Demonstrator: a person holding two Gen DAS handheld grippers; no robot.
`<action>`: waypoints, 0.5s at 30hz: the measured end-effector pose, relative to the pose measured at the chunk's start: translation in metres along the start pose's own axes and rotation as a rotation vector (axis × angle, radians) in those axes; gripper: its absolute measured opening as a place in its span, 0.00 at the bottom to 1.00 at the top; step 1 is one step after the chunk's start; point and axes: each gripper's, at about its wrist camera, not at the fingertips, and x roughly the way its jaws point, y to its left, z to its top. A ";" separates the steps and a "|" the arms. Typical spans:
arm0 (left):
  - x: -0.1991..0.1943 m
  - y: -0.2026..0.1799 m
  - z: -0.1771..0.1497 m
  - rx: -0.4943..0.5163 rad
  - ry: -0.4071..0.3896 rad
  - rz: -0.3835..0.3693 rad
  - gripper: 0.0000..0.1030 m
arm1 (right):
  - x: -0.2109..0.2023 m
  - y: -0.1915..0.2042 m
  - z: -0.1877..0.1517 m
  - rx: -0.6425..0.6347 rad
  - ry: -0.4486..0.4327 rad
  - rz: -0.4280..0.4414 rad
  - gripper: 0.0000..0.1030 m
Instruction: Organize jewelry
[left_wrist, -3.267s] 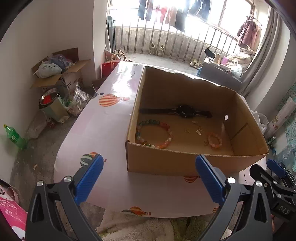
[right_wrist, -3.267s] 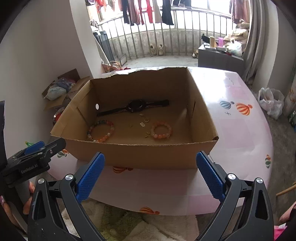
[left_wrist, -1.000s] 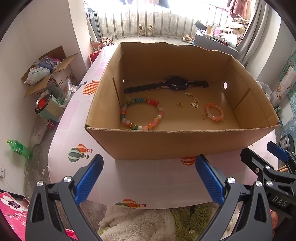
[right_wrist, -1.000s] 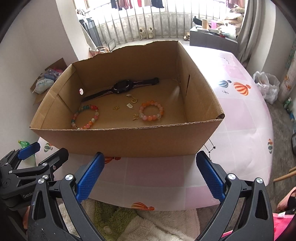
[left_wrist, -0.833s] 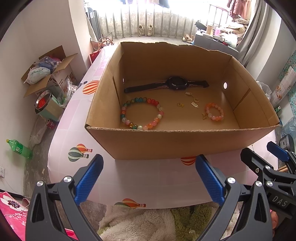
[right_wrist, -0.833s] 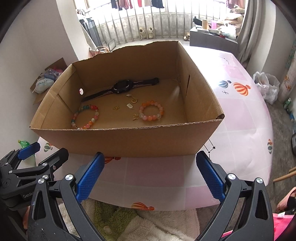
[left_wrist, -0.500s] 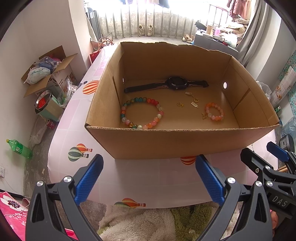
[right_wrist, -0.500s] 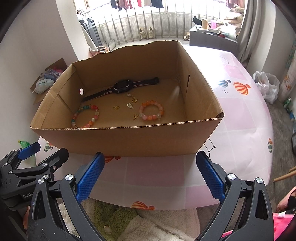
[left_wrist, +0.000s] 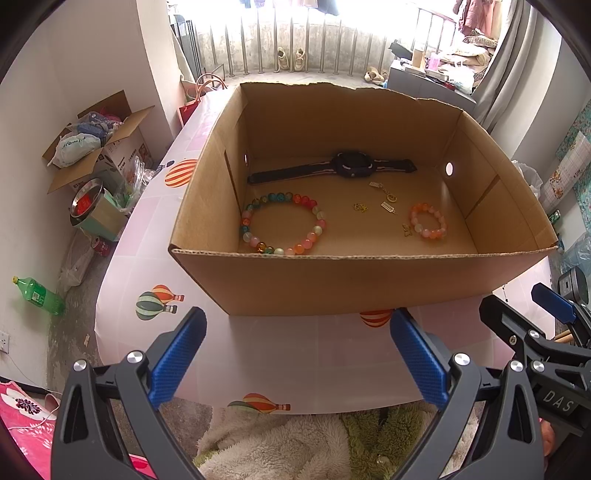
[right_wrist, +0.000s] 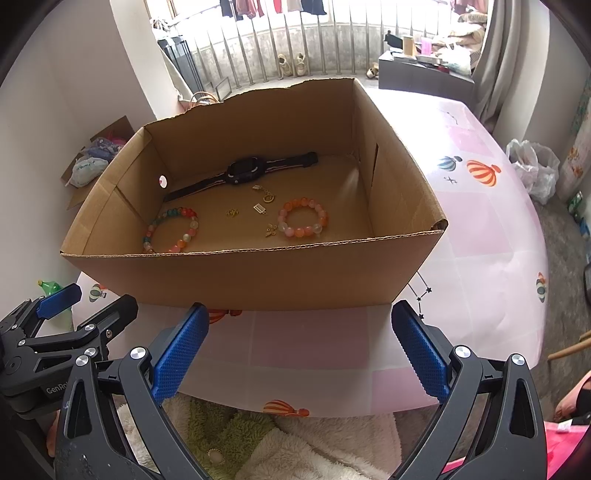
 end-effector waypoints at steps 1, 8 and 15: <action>0.000 0.000 0.000 0.000 0.000 0.000 0.95 | 0.000 0.000 0.000 -0.001 0.000 0.000 0.92; 0.000 0.000 0.000 -0.001 0.001 0.000 0.95 | 0.000 -0.002 0.001 -0.001 0.003 0.002 0.92; 0.000 -0.001 0.000 0.000 0.001 0.001 0.95 | -0.001 -0.003 0.002 0.002 0.005 0.006 0.92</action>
